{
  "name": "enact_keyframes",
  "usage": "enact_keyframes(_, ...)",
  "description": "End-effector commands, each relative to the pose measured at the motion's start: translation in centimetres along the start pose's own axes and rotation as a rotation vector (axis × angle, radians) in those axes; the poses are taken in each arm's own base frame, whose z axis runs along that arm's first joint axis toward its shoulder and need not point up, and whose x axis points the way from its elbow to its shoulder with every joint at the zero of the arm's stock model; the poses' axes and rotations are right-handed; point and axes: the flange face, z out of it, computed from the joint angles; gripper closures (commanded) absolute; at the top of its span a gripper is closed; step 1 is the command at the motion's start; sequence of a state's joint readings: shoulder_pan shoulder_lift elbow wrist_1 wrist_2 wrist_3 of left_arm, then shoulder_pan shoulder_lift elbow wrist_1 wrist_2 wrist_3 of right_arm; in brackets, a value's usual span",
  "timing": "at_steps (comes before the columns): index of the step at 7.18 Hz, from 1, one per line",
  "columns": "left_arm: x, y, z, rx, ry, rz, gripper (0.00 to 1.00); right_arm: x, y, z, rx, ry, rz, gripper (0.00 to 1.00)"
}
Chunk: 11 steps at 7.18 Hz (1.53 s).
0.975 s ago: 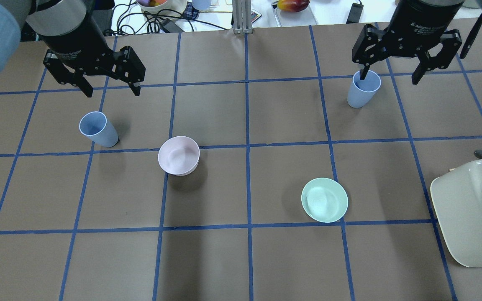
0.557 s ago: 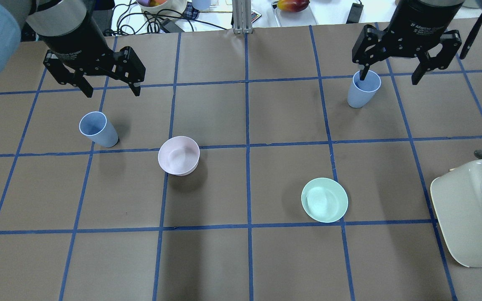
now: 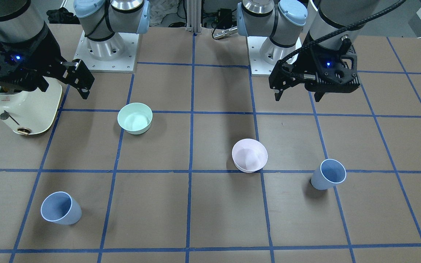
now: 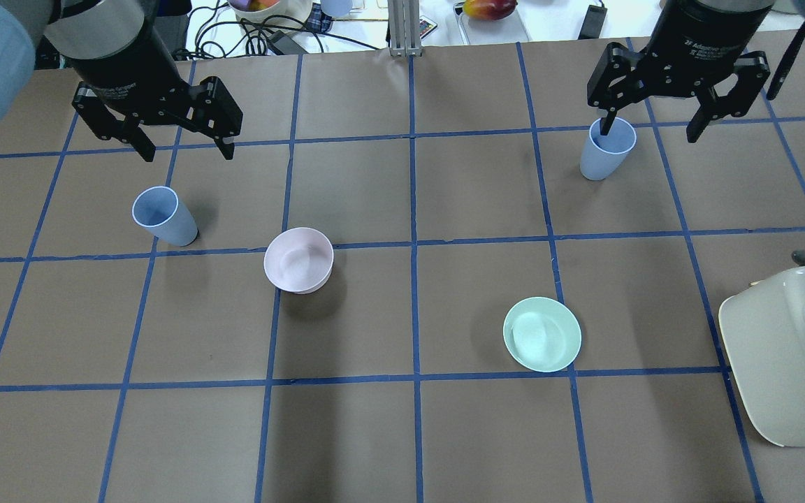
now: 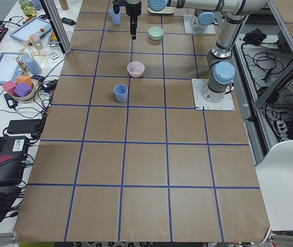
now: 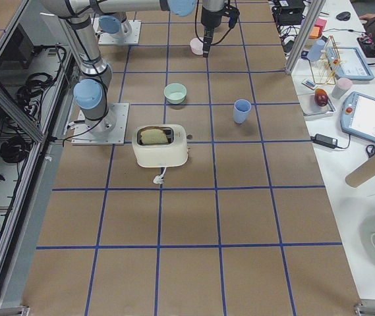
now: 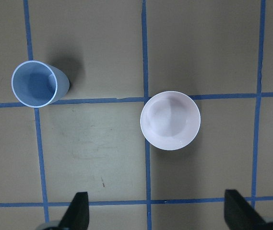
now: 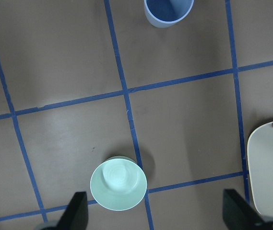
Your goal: Stack blue cups with both arms
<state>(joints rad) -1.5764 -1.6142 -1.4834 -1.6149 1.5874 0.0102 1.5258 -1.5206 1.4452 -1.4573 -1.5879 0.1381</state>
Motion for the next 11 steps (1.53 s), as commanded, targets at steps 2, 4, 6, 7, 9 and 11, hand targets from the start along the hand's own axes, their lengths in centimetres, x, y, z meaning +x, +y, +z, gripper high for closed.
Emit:
enact_keyframes(2, -0.2, 0.4, -0.5, 0.011, -0.005, 0.005, 0.0, 0.0, -0.4, 0.5, -0.003, -0.001, 0.001, 0.0)
enact_keyframes(4, -1.7, -2.2, -0.1, 0.062, -0.087, -0.022, 0.0, 0.0, -0.5, 0.6, -0.008, -0.001, 0.002, 0.0)
enact_keyframes(6, -8.4, -8.0, 4.9, 0.049, -0.101, -0.131, 0.0, 0.2, -0.3, 0.4, -0.009, 0.004, 0.005, 0.0)
enact_keyframes(7, -9.8, -10.3, 9.5, 0.002, -0.101, -0.142, 0.0, 0.3, -0.5, 0.7, -0.015, 0.006, 0.007, 0.0)
enact_keyframes(9, -12.2, -13.3, 17.4, -0.082, -0.093, -0.178, 0.0, 0.9, -3.2, 2.7, -0.017, 0.014, -0.115, 0.0)
enact_keyframes(11, -12.6, -13.1, 22.4, -0.17, -0.084, -0.204, 0.02, 4.4, -9.0, 5.6, 0.059, -0.005, -0.087, 0.0)
